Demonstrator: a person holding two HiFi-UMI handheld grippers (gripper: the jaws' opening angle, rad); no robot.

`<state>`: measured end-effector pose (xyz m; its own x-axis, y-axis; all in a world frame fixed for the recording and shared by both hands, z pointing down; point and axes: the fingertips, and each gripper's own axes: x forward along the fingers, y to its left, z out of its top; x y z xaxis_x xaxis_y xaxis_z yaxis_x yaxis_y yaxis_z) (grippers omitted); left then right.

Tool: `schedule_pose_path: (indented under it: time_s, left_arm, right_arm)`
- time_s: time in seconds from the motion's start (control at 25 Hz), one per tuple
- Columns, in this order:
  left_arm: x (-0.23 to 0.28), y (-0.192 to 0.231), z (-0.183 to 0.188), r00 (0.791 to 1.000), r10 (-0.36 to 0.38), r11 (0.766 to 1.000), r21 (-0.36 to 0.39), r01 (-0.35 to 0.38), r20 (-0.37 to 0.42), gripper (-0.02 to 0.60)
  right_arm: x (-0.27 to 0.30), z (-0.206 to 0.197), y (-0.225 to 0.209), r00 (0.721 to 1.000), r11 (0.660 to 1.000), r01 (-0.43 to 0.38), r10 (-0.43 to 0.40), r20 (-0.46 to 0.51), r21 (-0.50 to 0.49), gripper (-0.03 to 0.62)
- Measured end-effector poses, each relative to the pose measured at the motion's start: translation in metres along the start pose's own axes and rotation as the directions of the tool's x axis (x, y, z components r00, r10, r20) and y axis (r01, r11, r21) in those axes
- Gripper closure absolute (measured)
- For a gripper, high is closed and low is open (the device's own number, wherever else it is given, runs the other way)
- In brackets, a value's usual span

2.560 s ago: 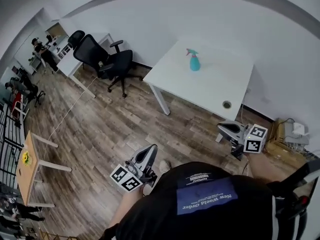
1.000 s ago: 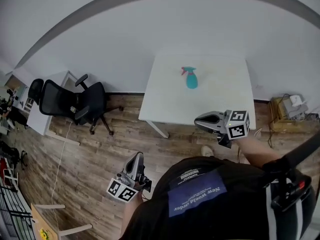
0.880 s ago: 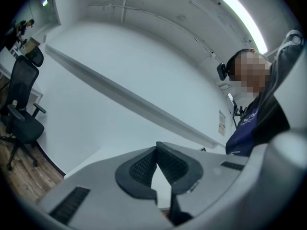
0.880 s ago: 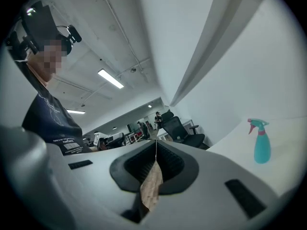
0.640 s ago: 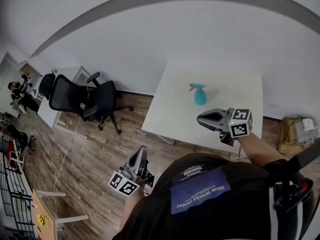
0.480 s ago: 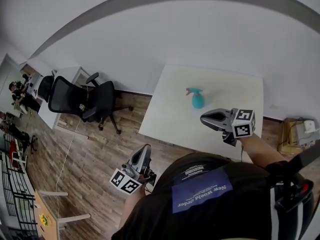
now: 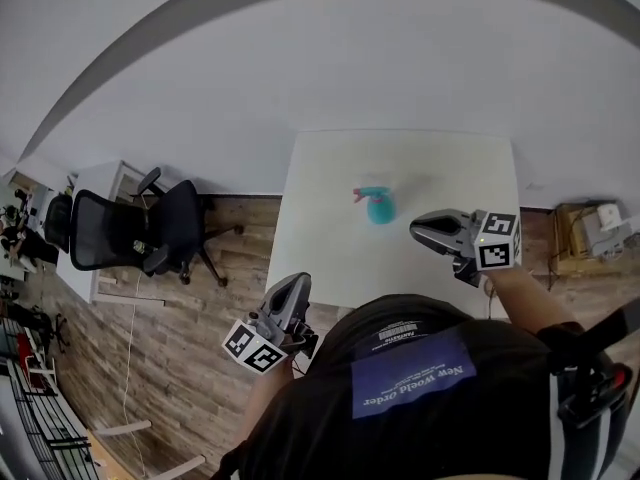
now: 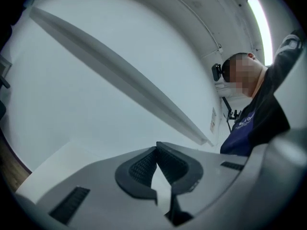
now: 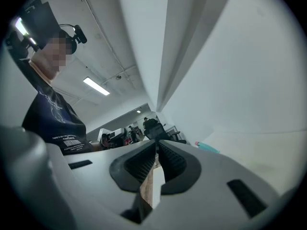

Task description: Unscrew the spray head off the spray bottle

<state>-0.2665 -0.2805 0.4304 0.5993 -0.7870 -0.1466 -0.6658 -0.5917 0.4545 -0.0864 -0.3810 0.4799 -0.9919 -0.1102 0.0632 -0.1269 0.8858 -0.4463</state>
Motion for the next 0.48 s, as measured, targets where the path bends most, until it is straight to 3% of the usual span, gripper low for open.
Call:
schedule_pose_path:
  time_s: [0.16, 0.28, 0.48]
  left_arm:
    - [0.012, 0.050, 0.014, 0.987, -0.147, 0.989, -0.004, 0.147, -0.063, 0.579]
    - [0.016, 0.075, 0.022, 0.955, -0.246, 0.967, 0.020, 0.253, -0.165, 0.580]
    - [0.055, 0.088, 0.023, 0.911, -0.357, 0.932, -0.016, 0.361, -0.209, 0.580]
  right_arm:
    - [0.025, 0.011, -0.012, 0.989, 0.989, 0.144, -0.143, 0.045, -0.015, 0.597]
    - [0.038, 0.020, -0.009, 0.963, 0.969, 0.246, -0.245, 0.110, 0.003, 0.597]
    - [0.035, 0.027, -0.010, 0.946, 0.953, 0.304, -0.301, 0.120, -0.009, 0.595]
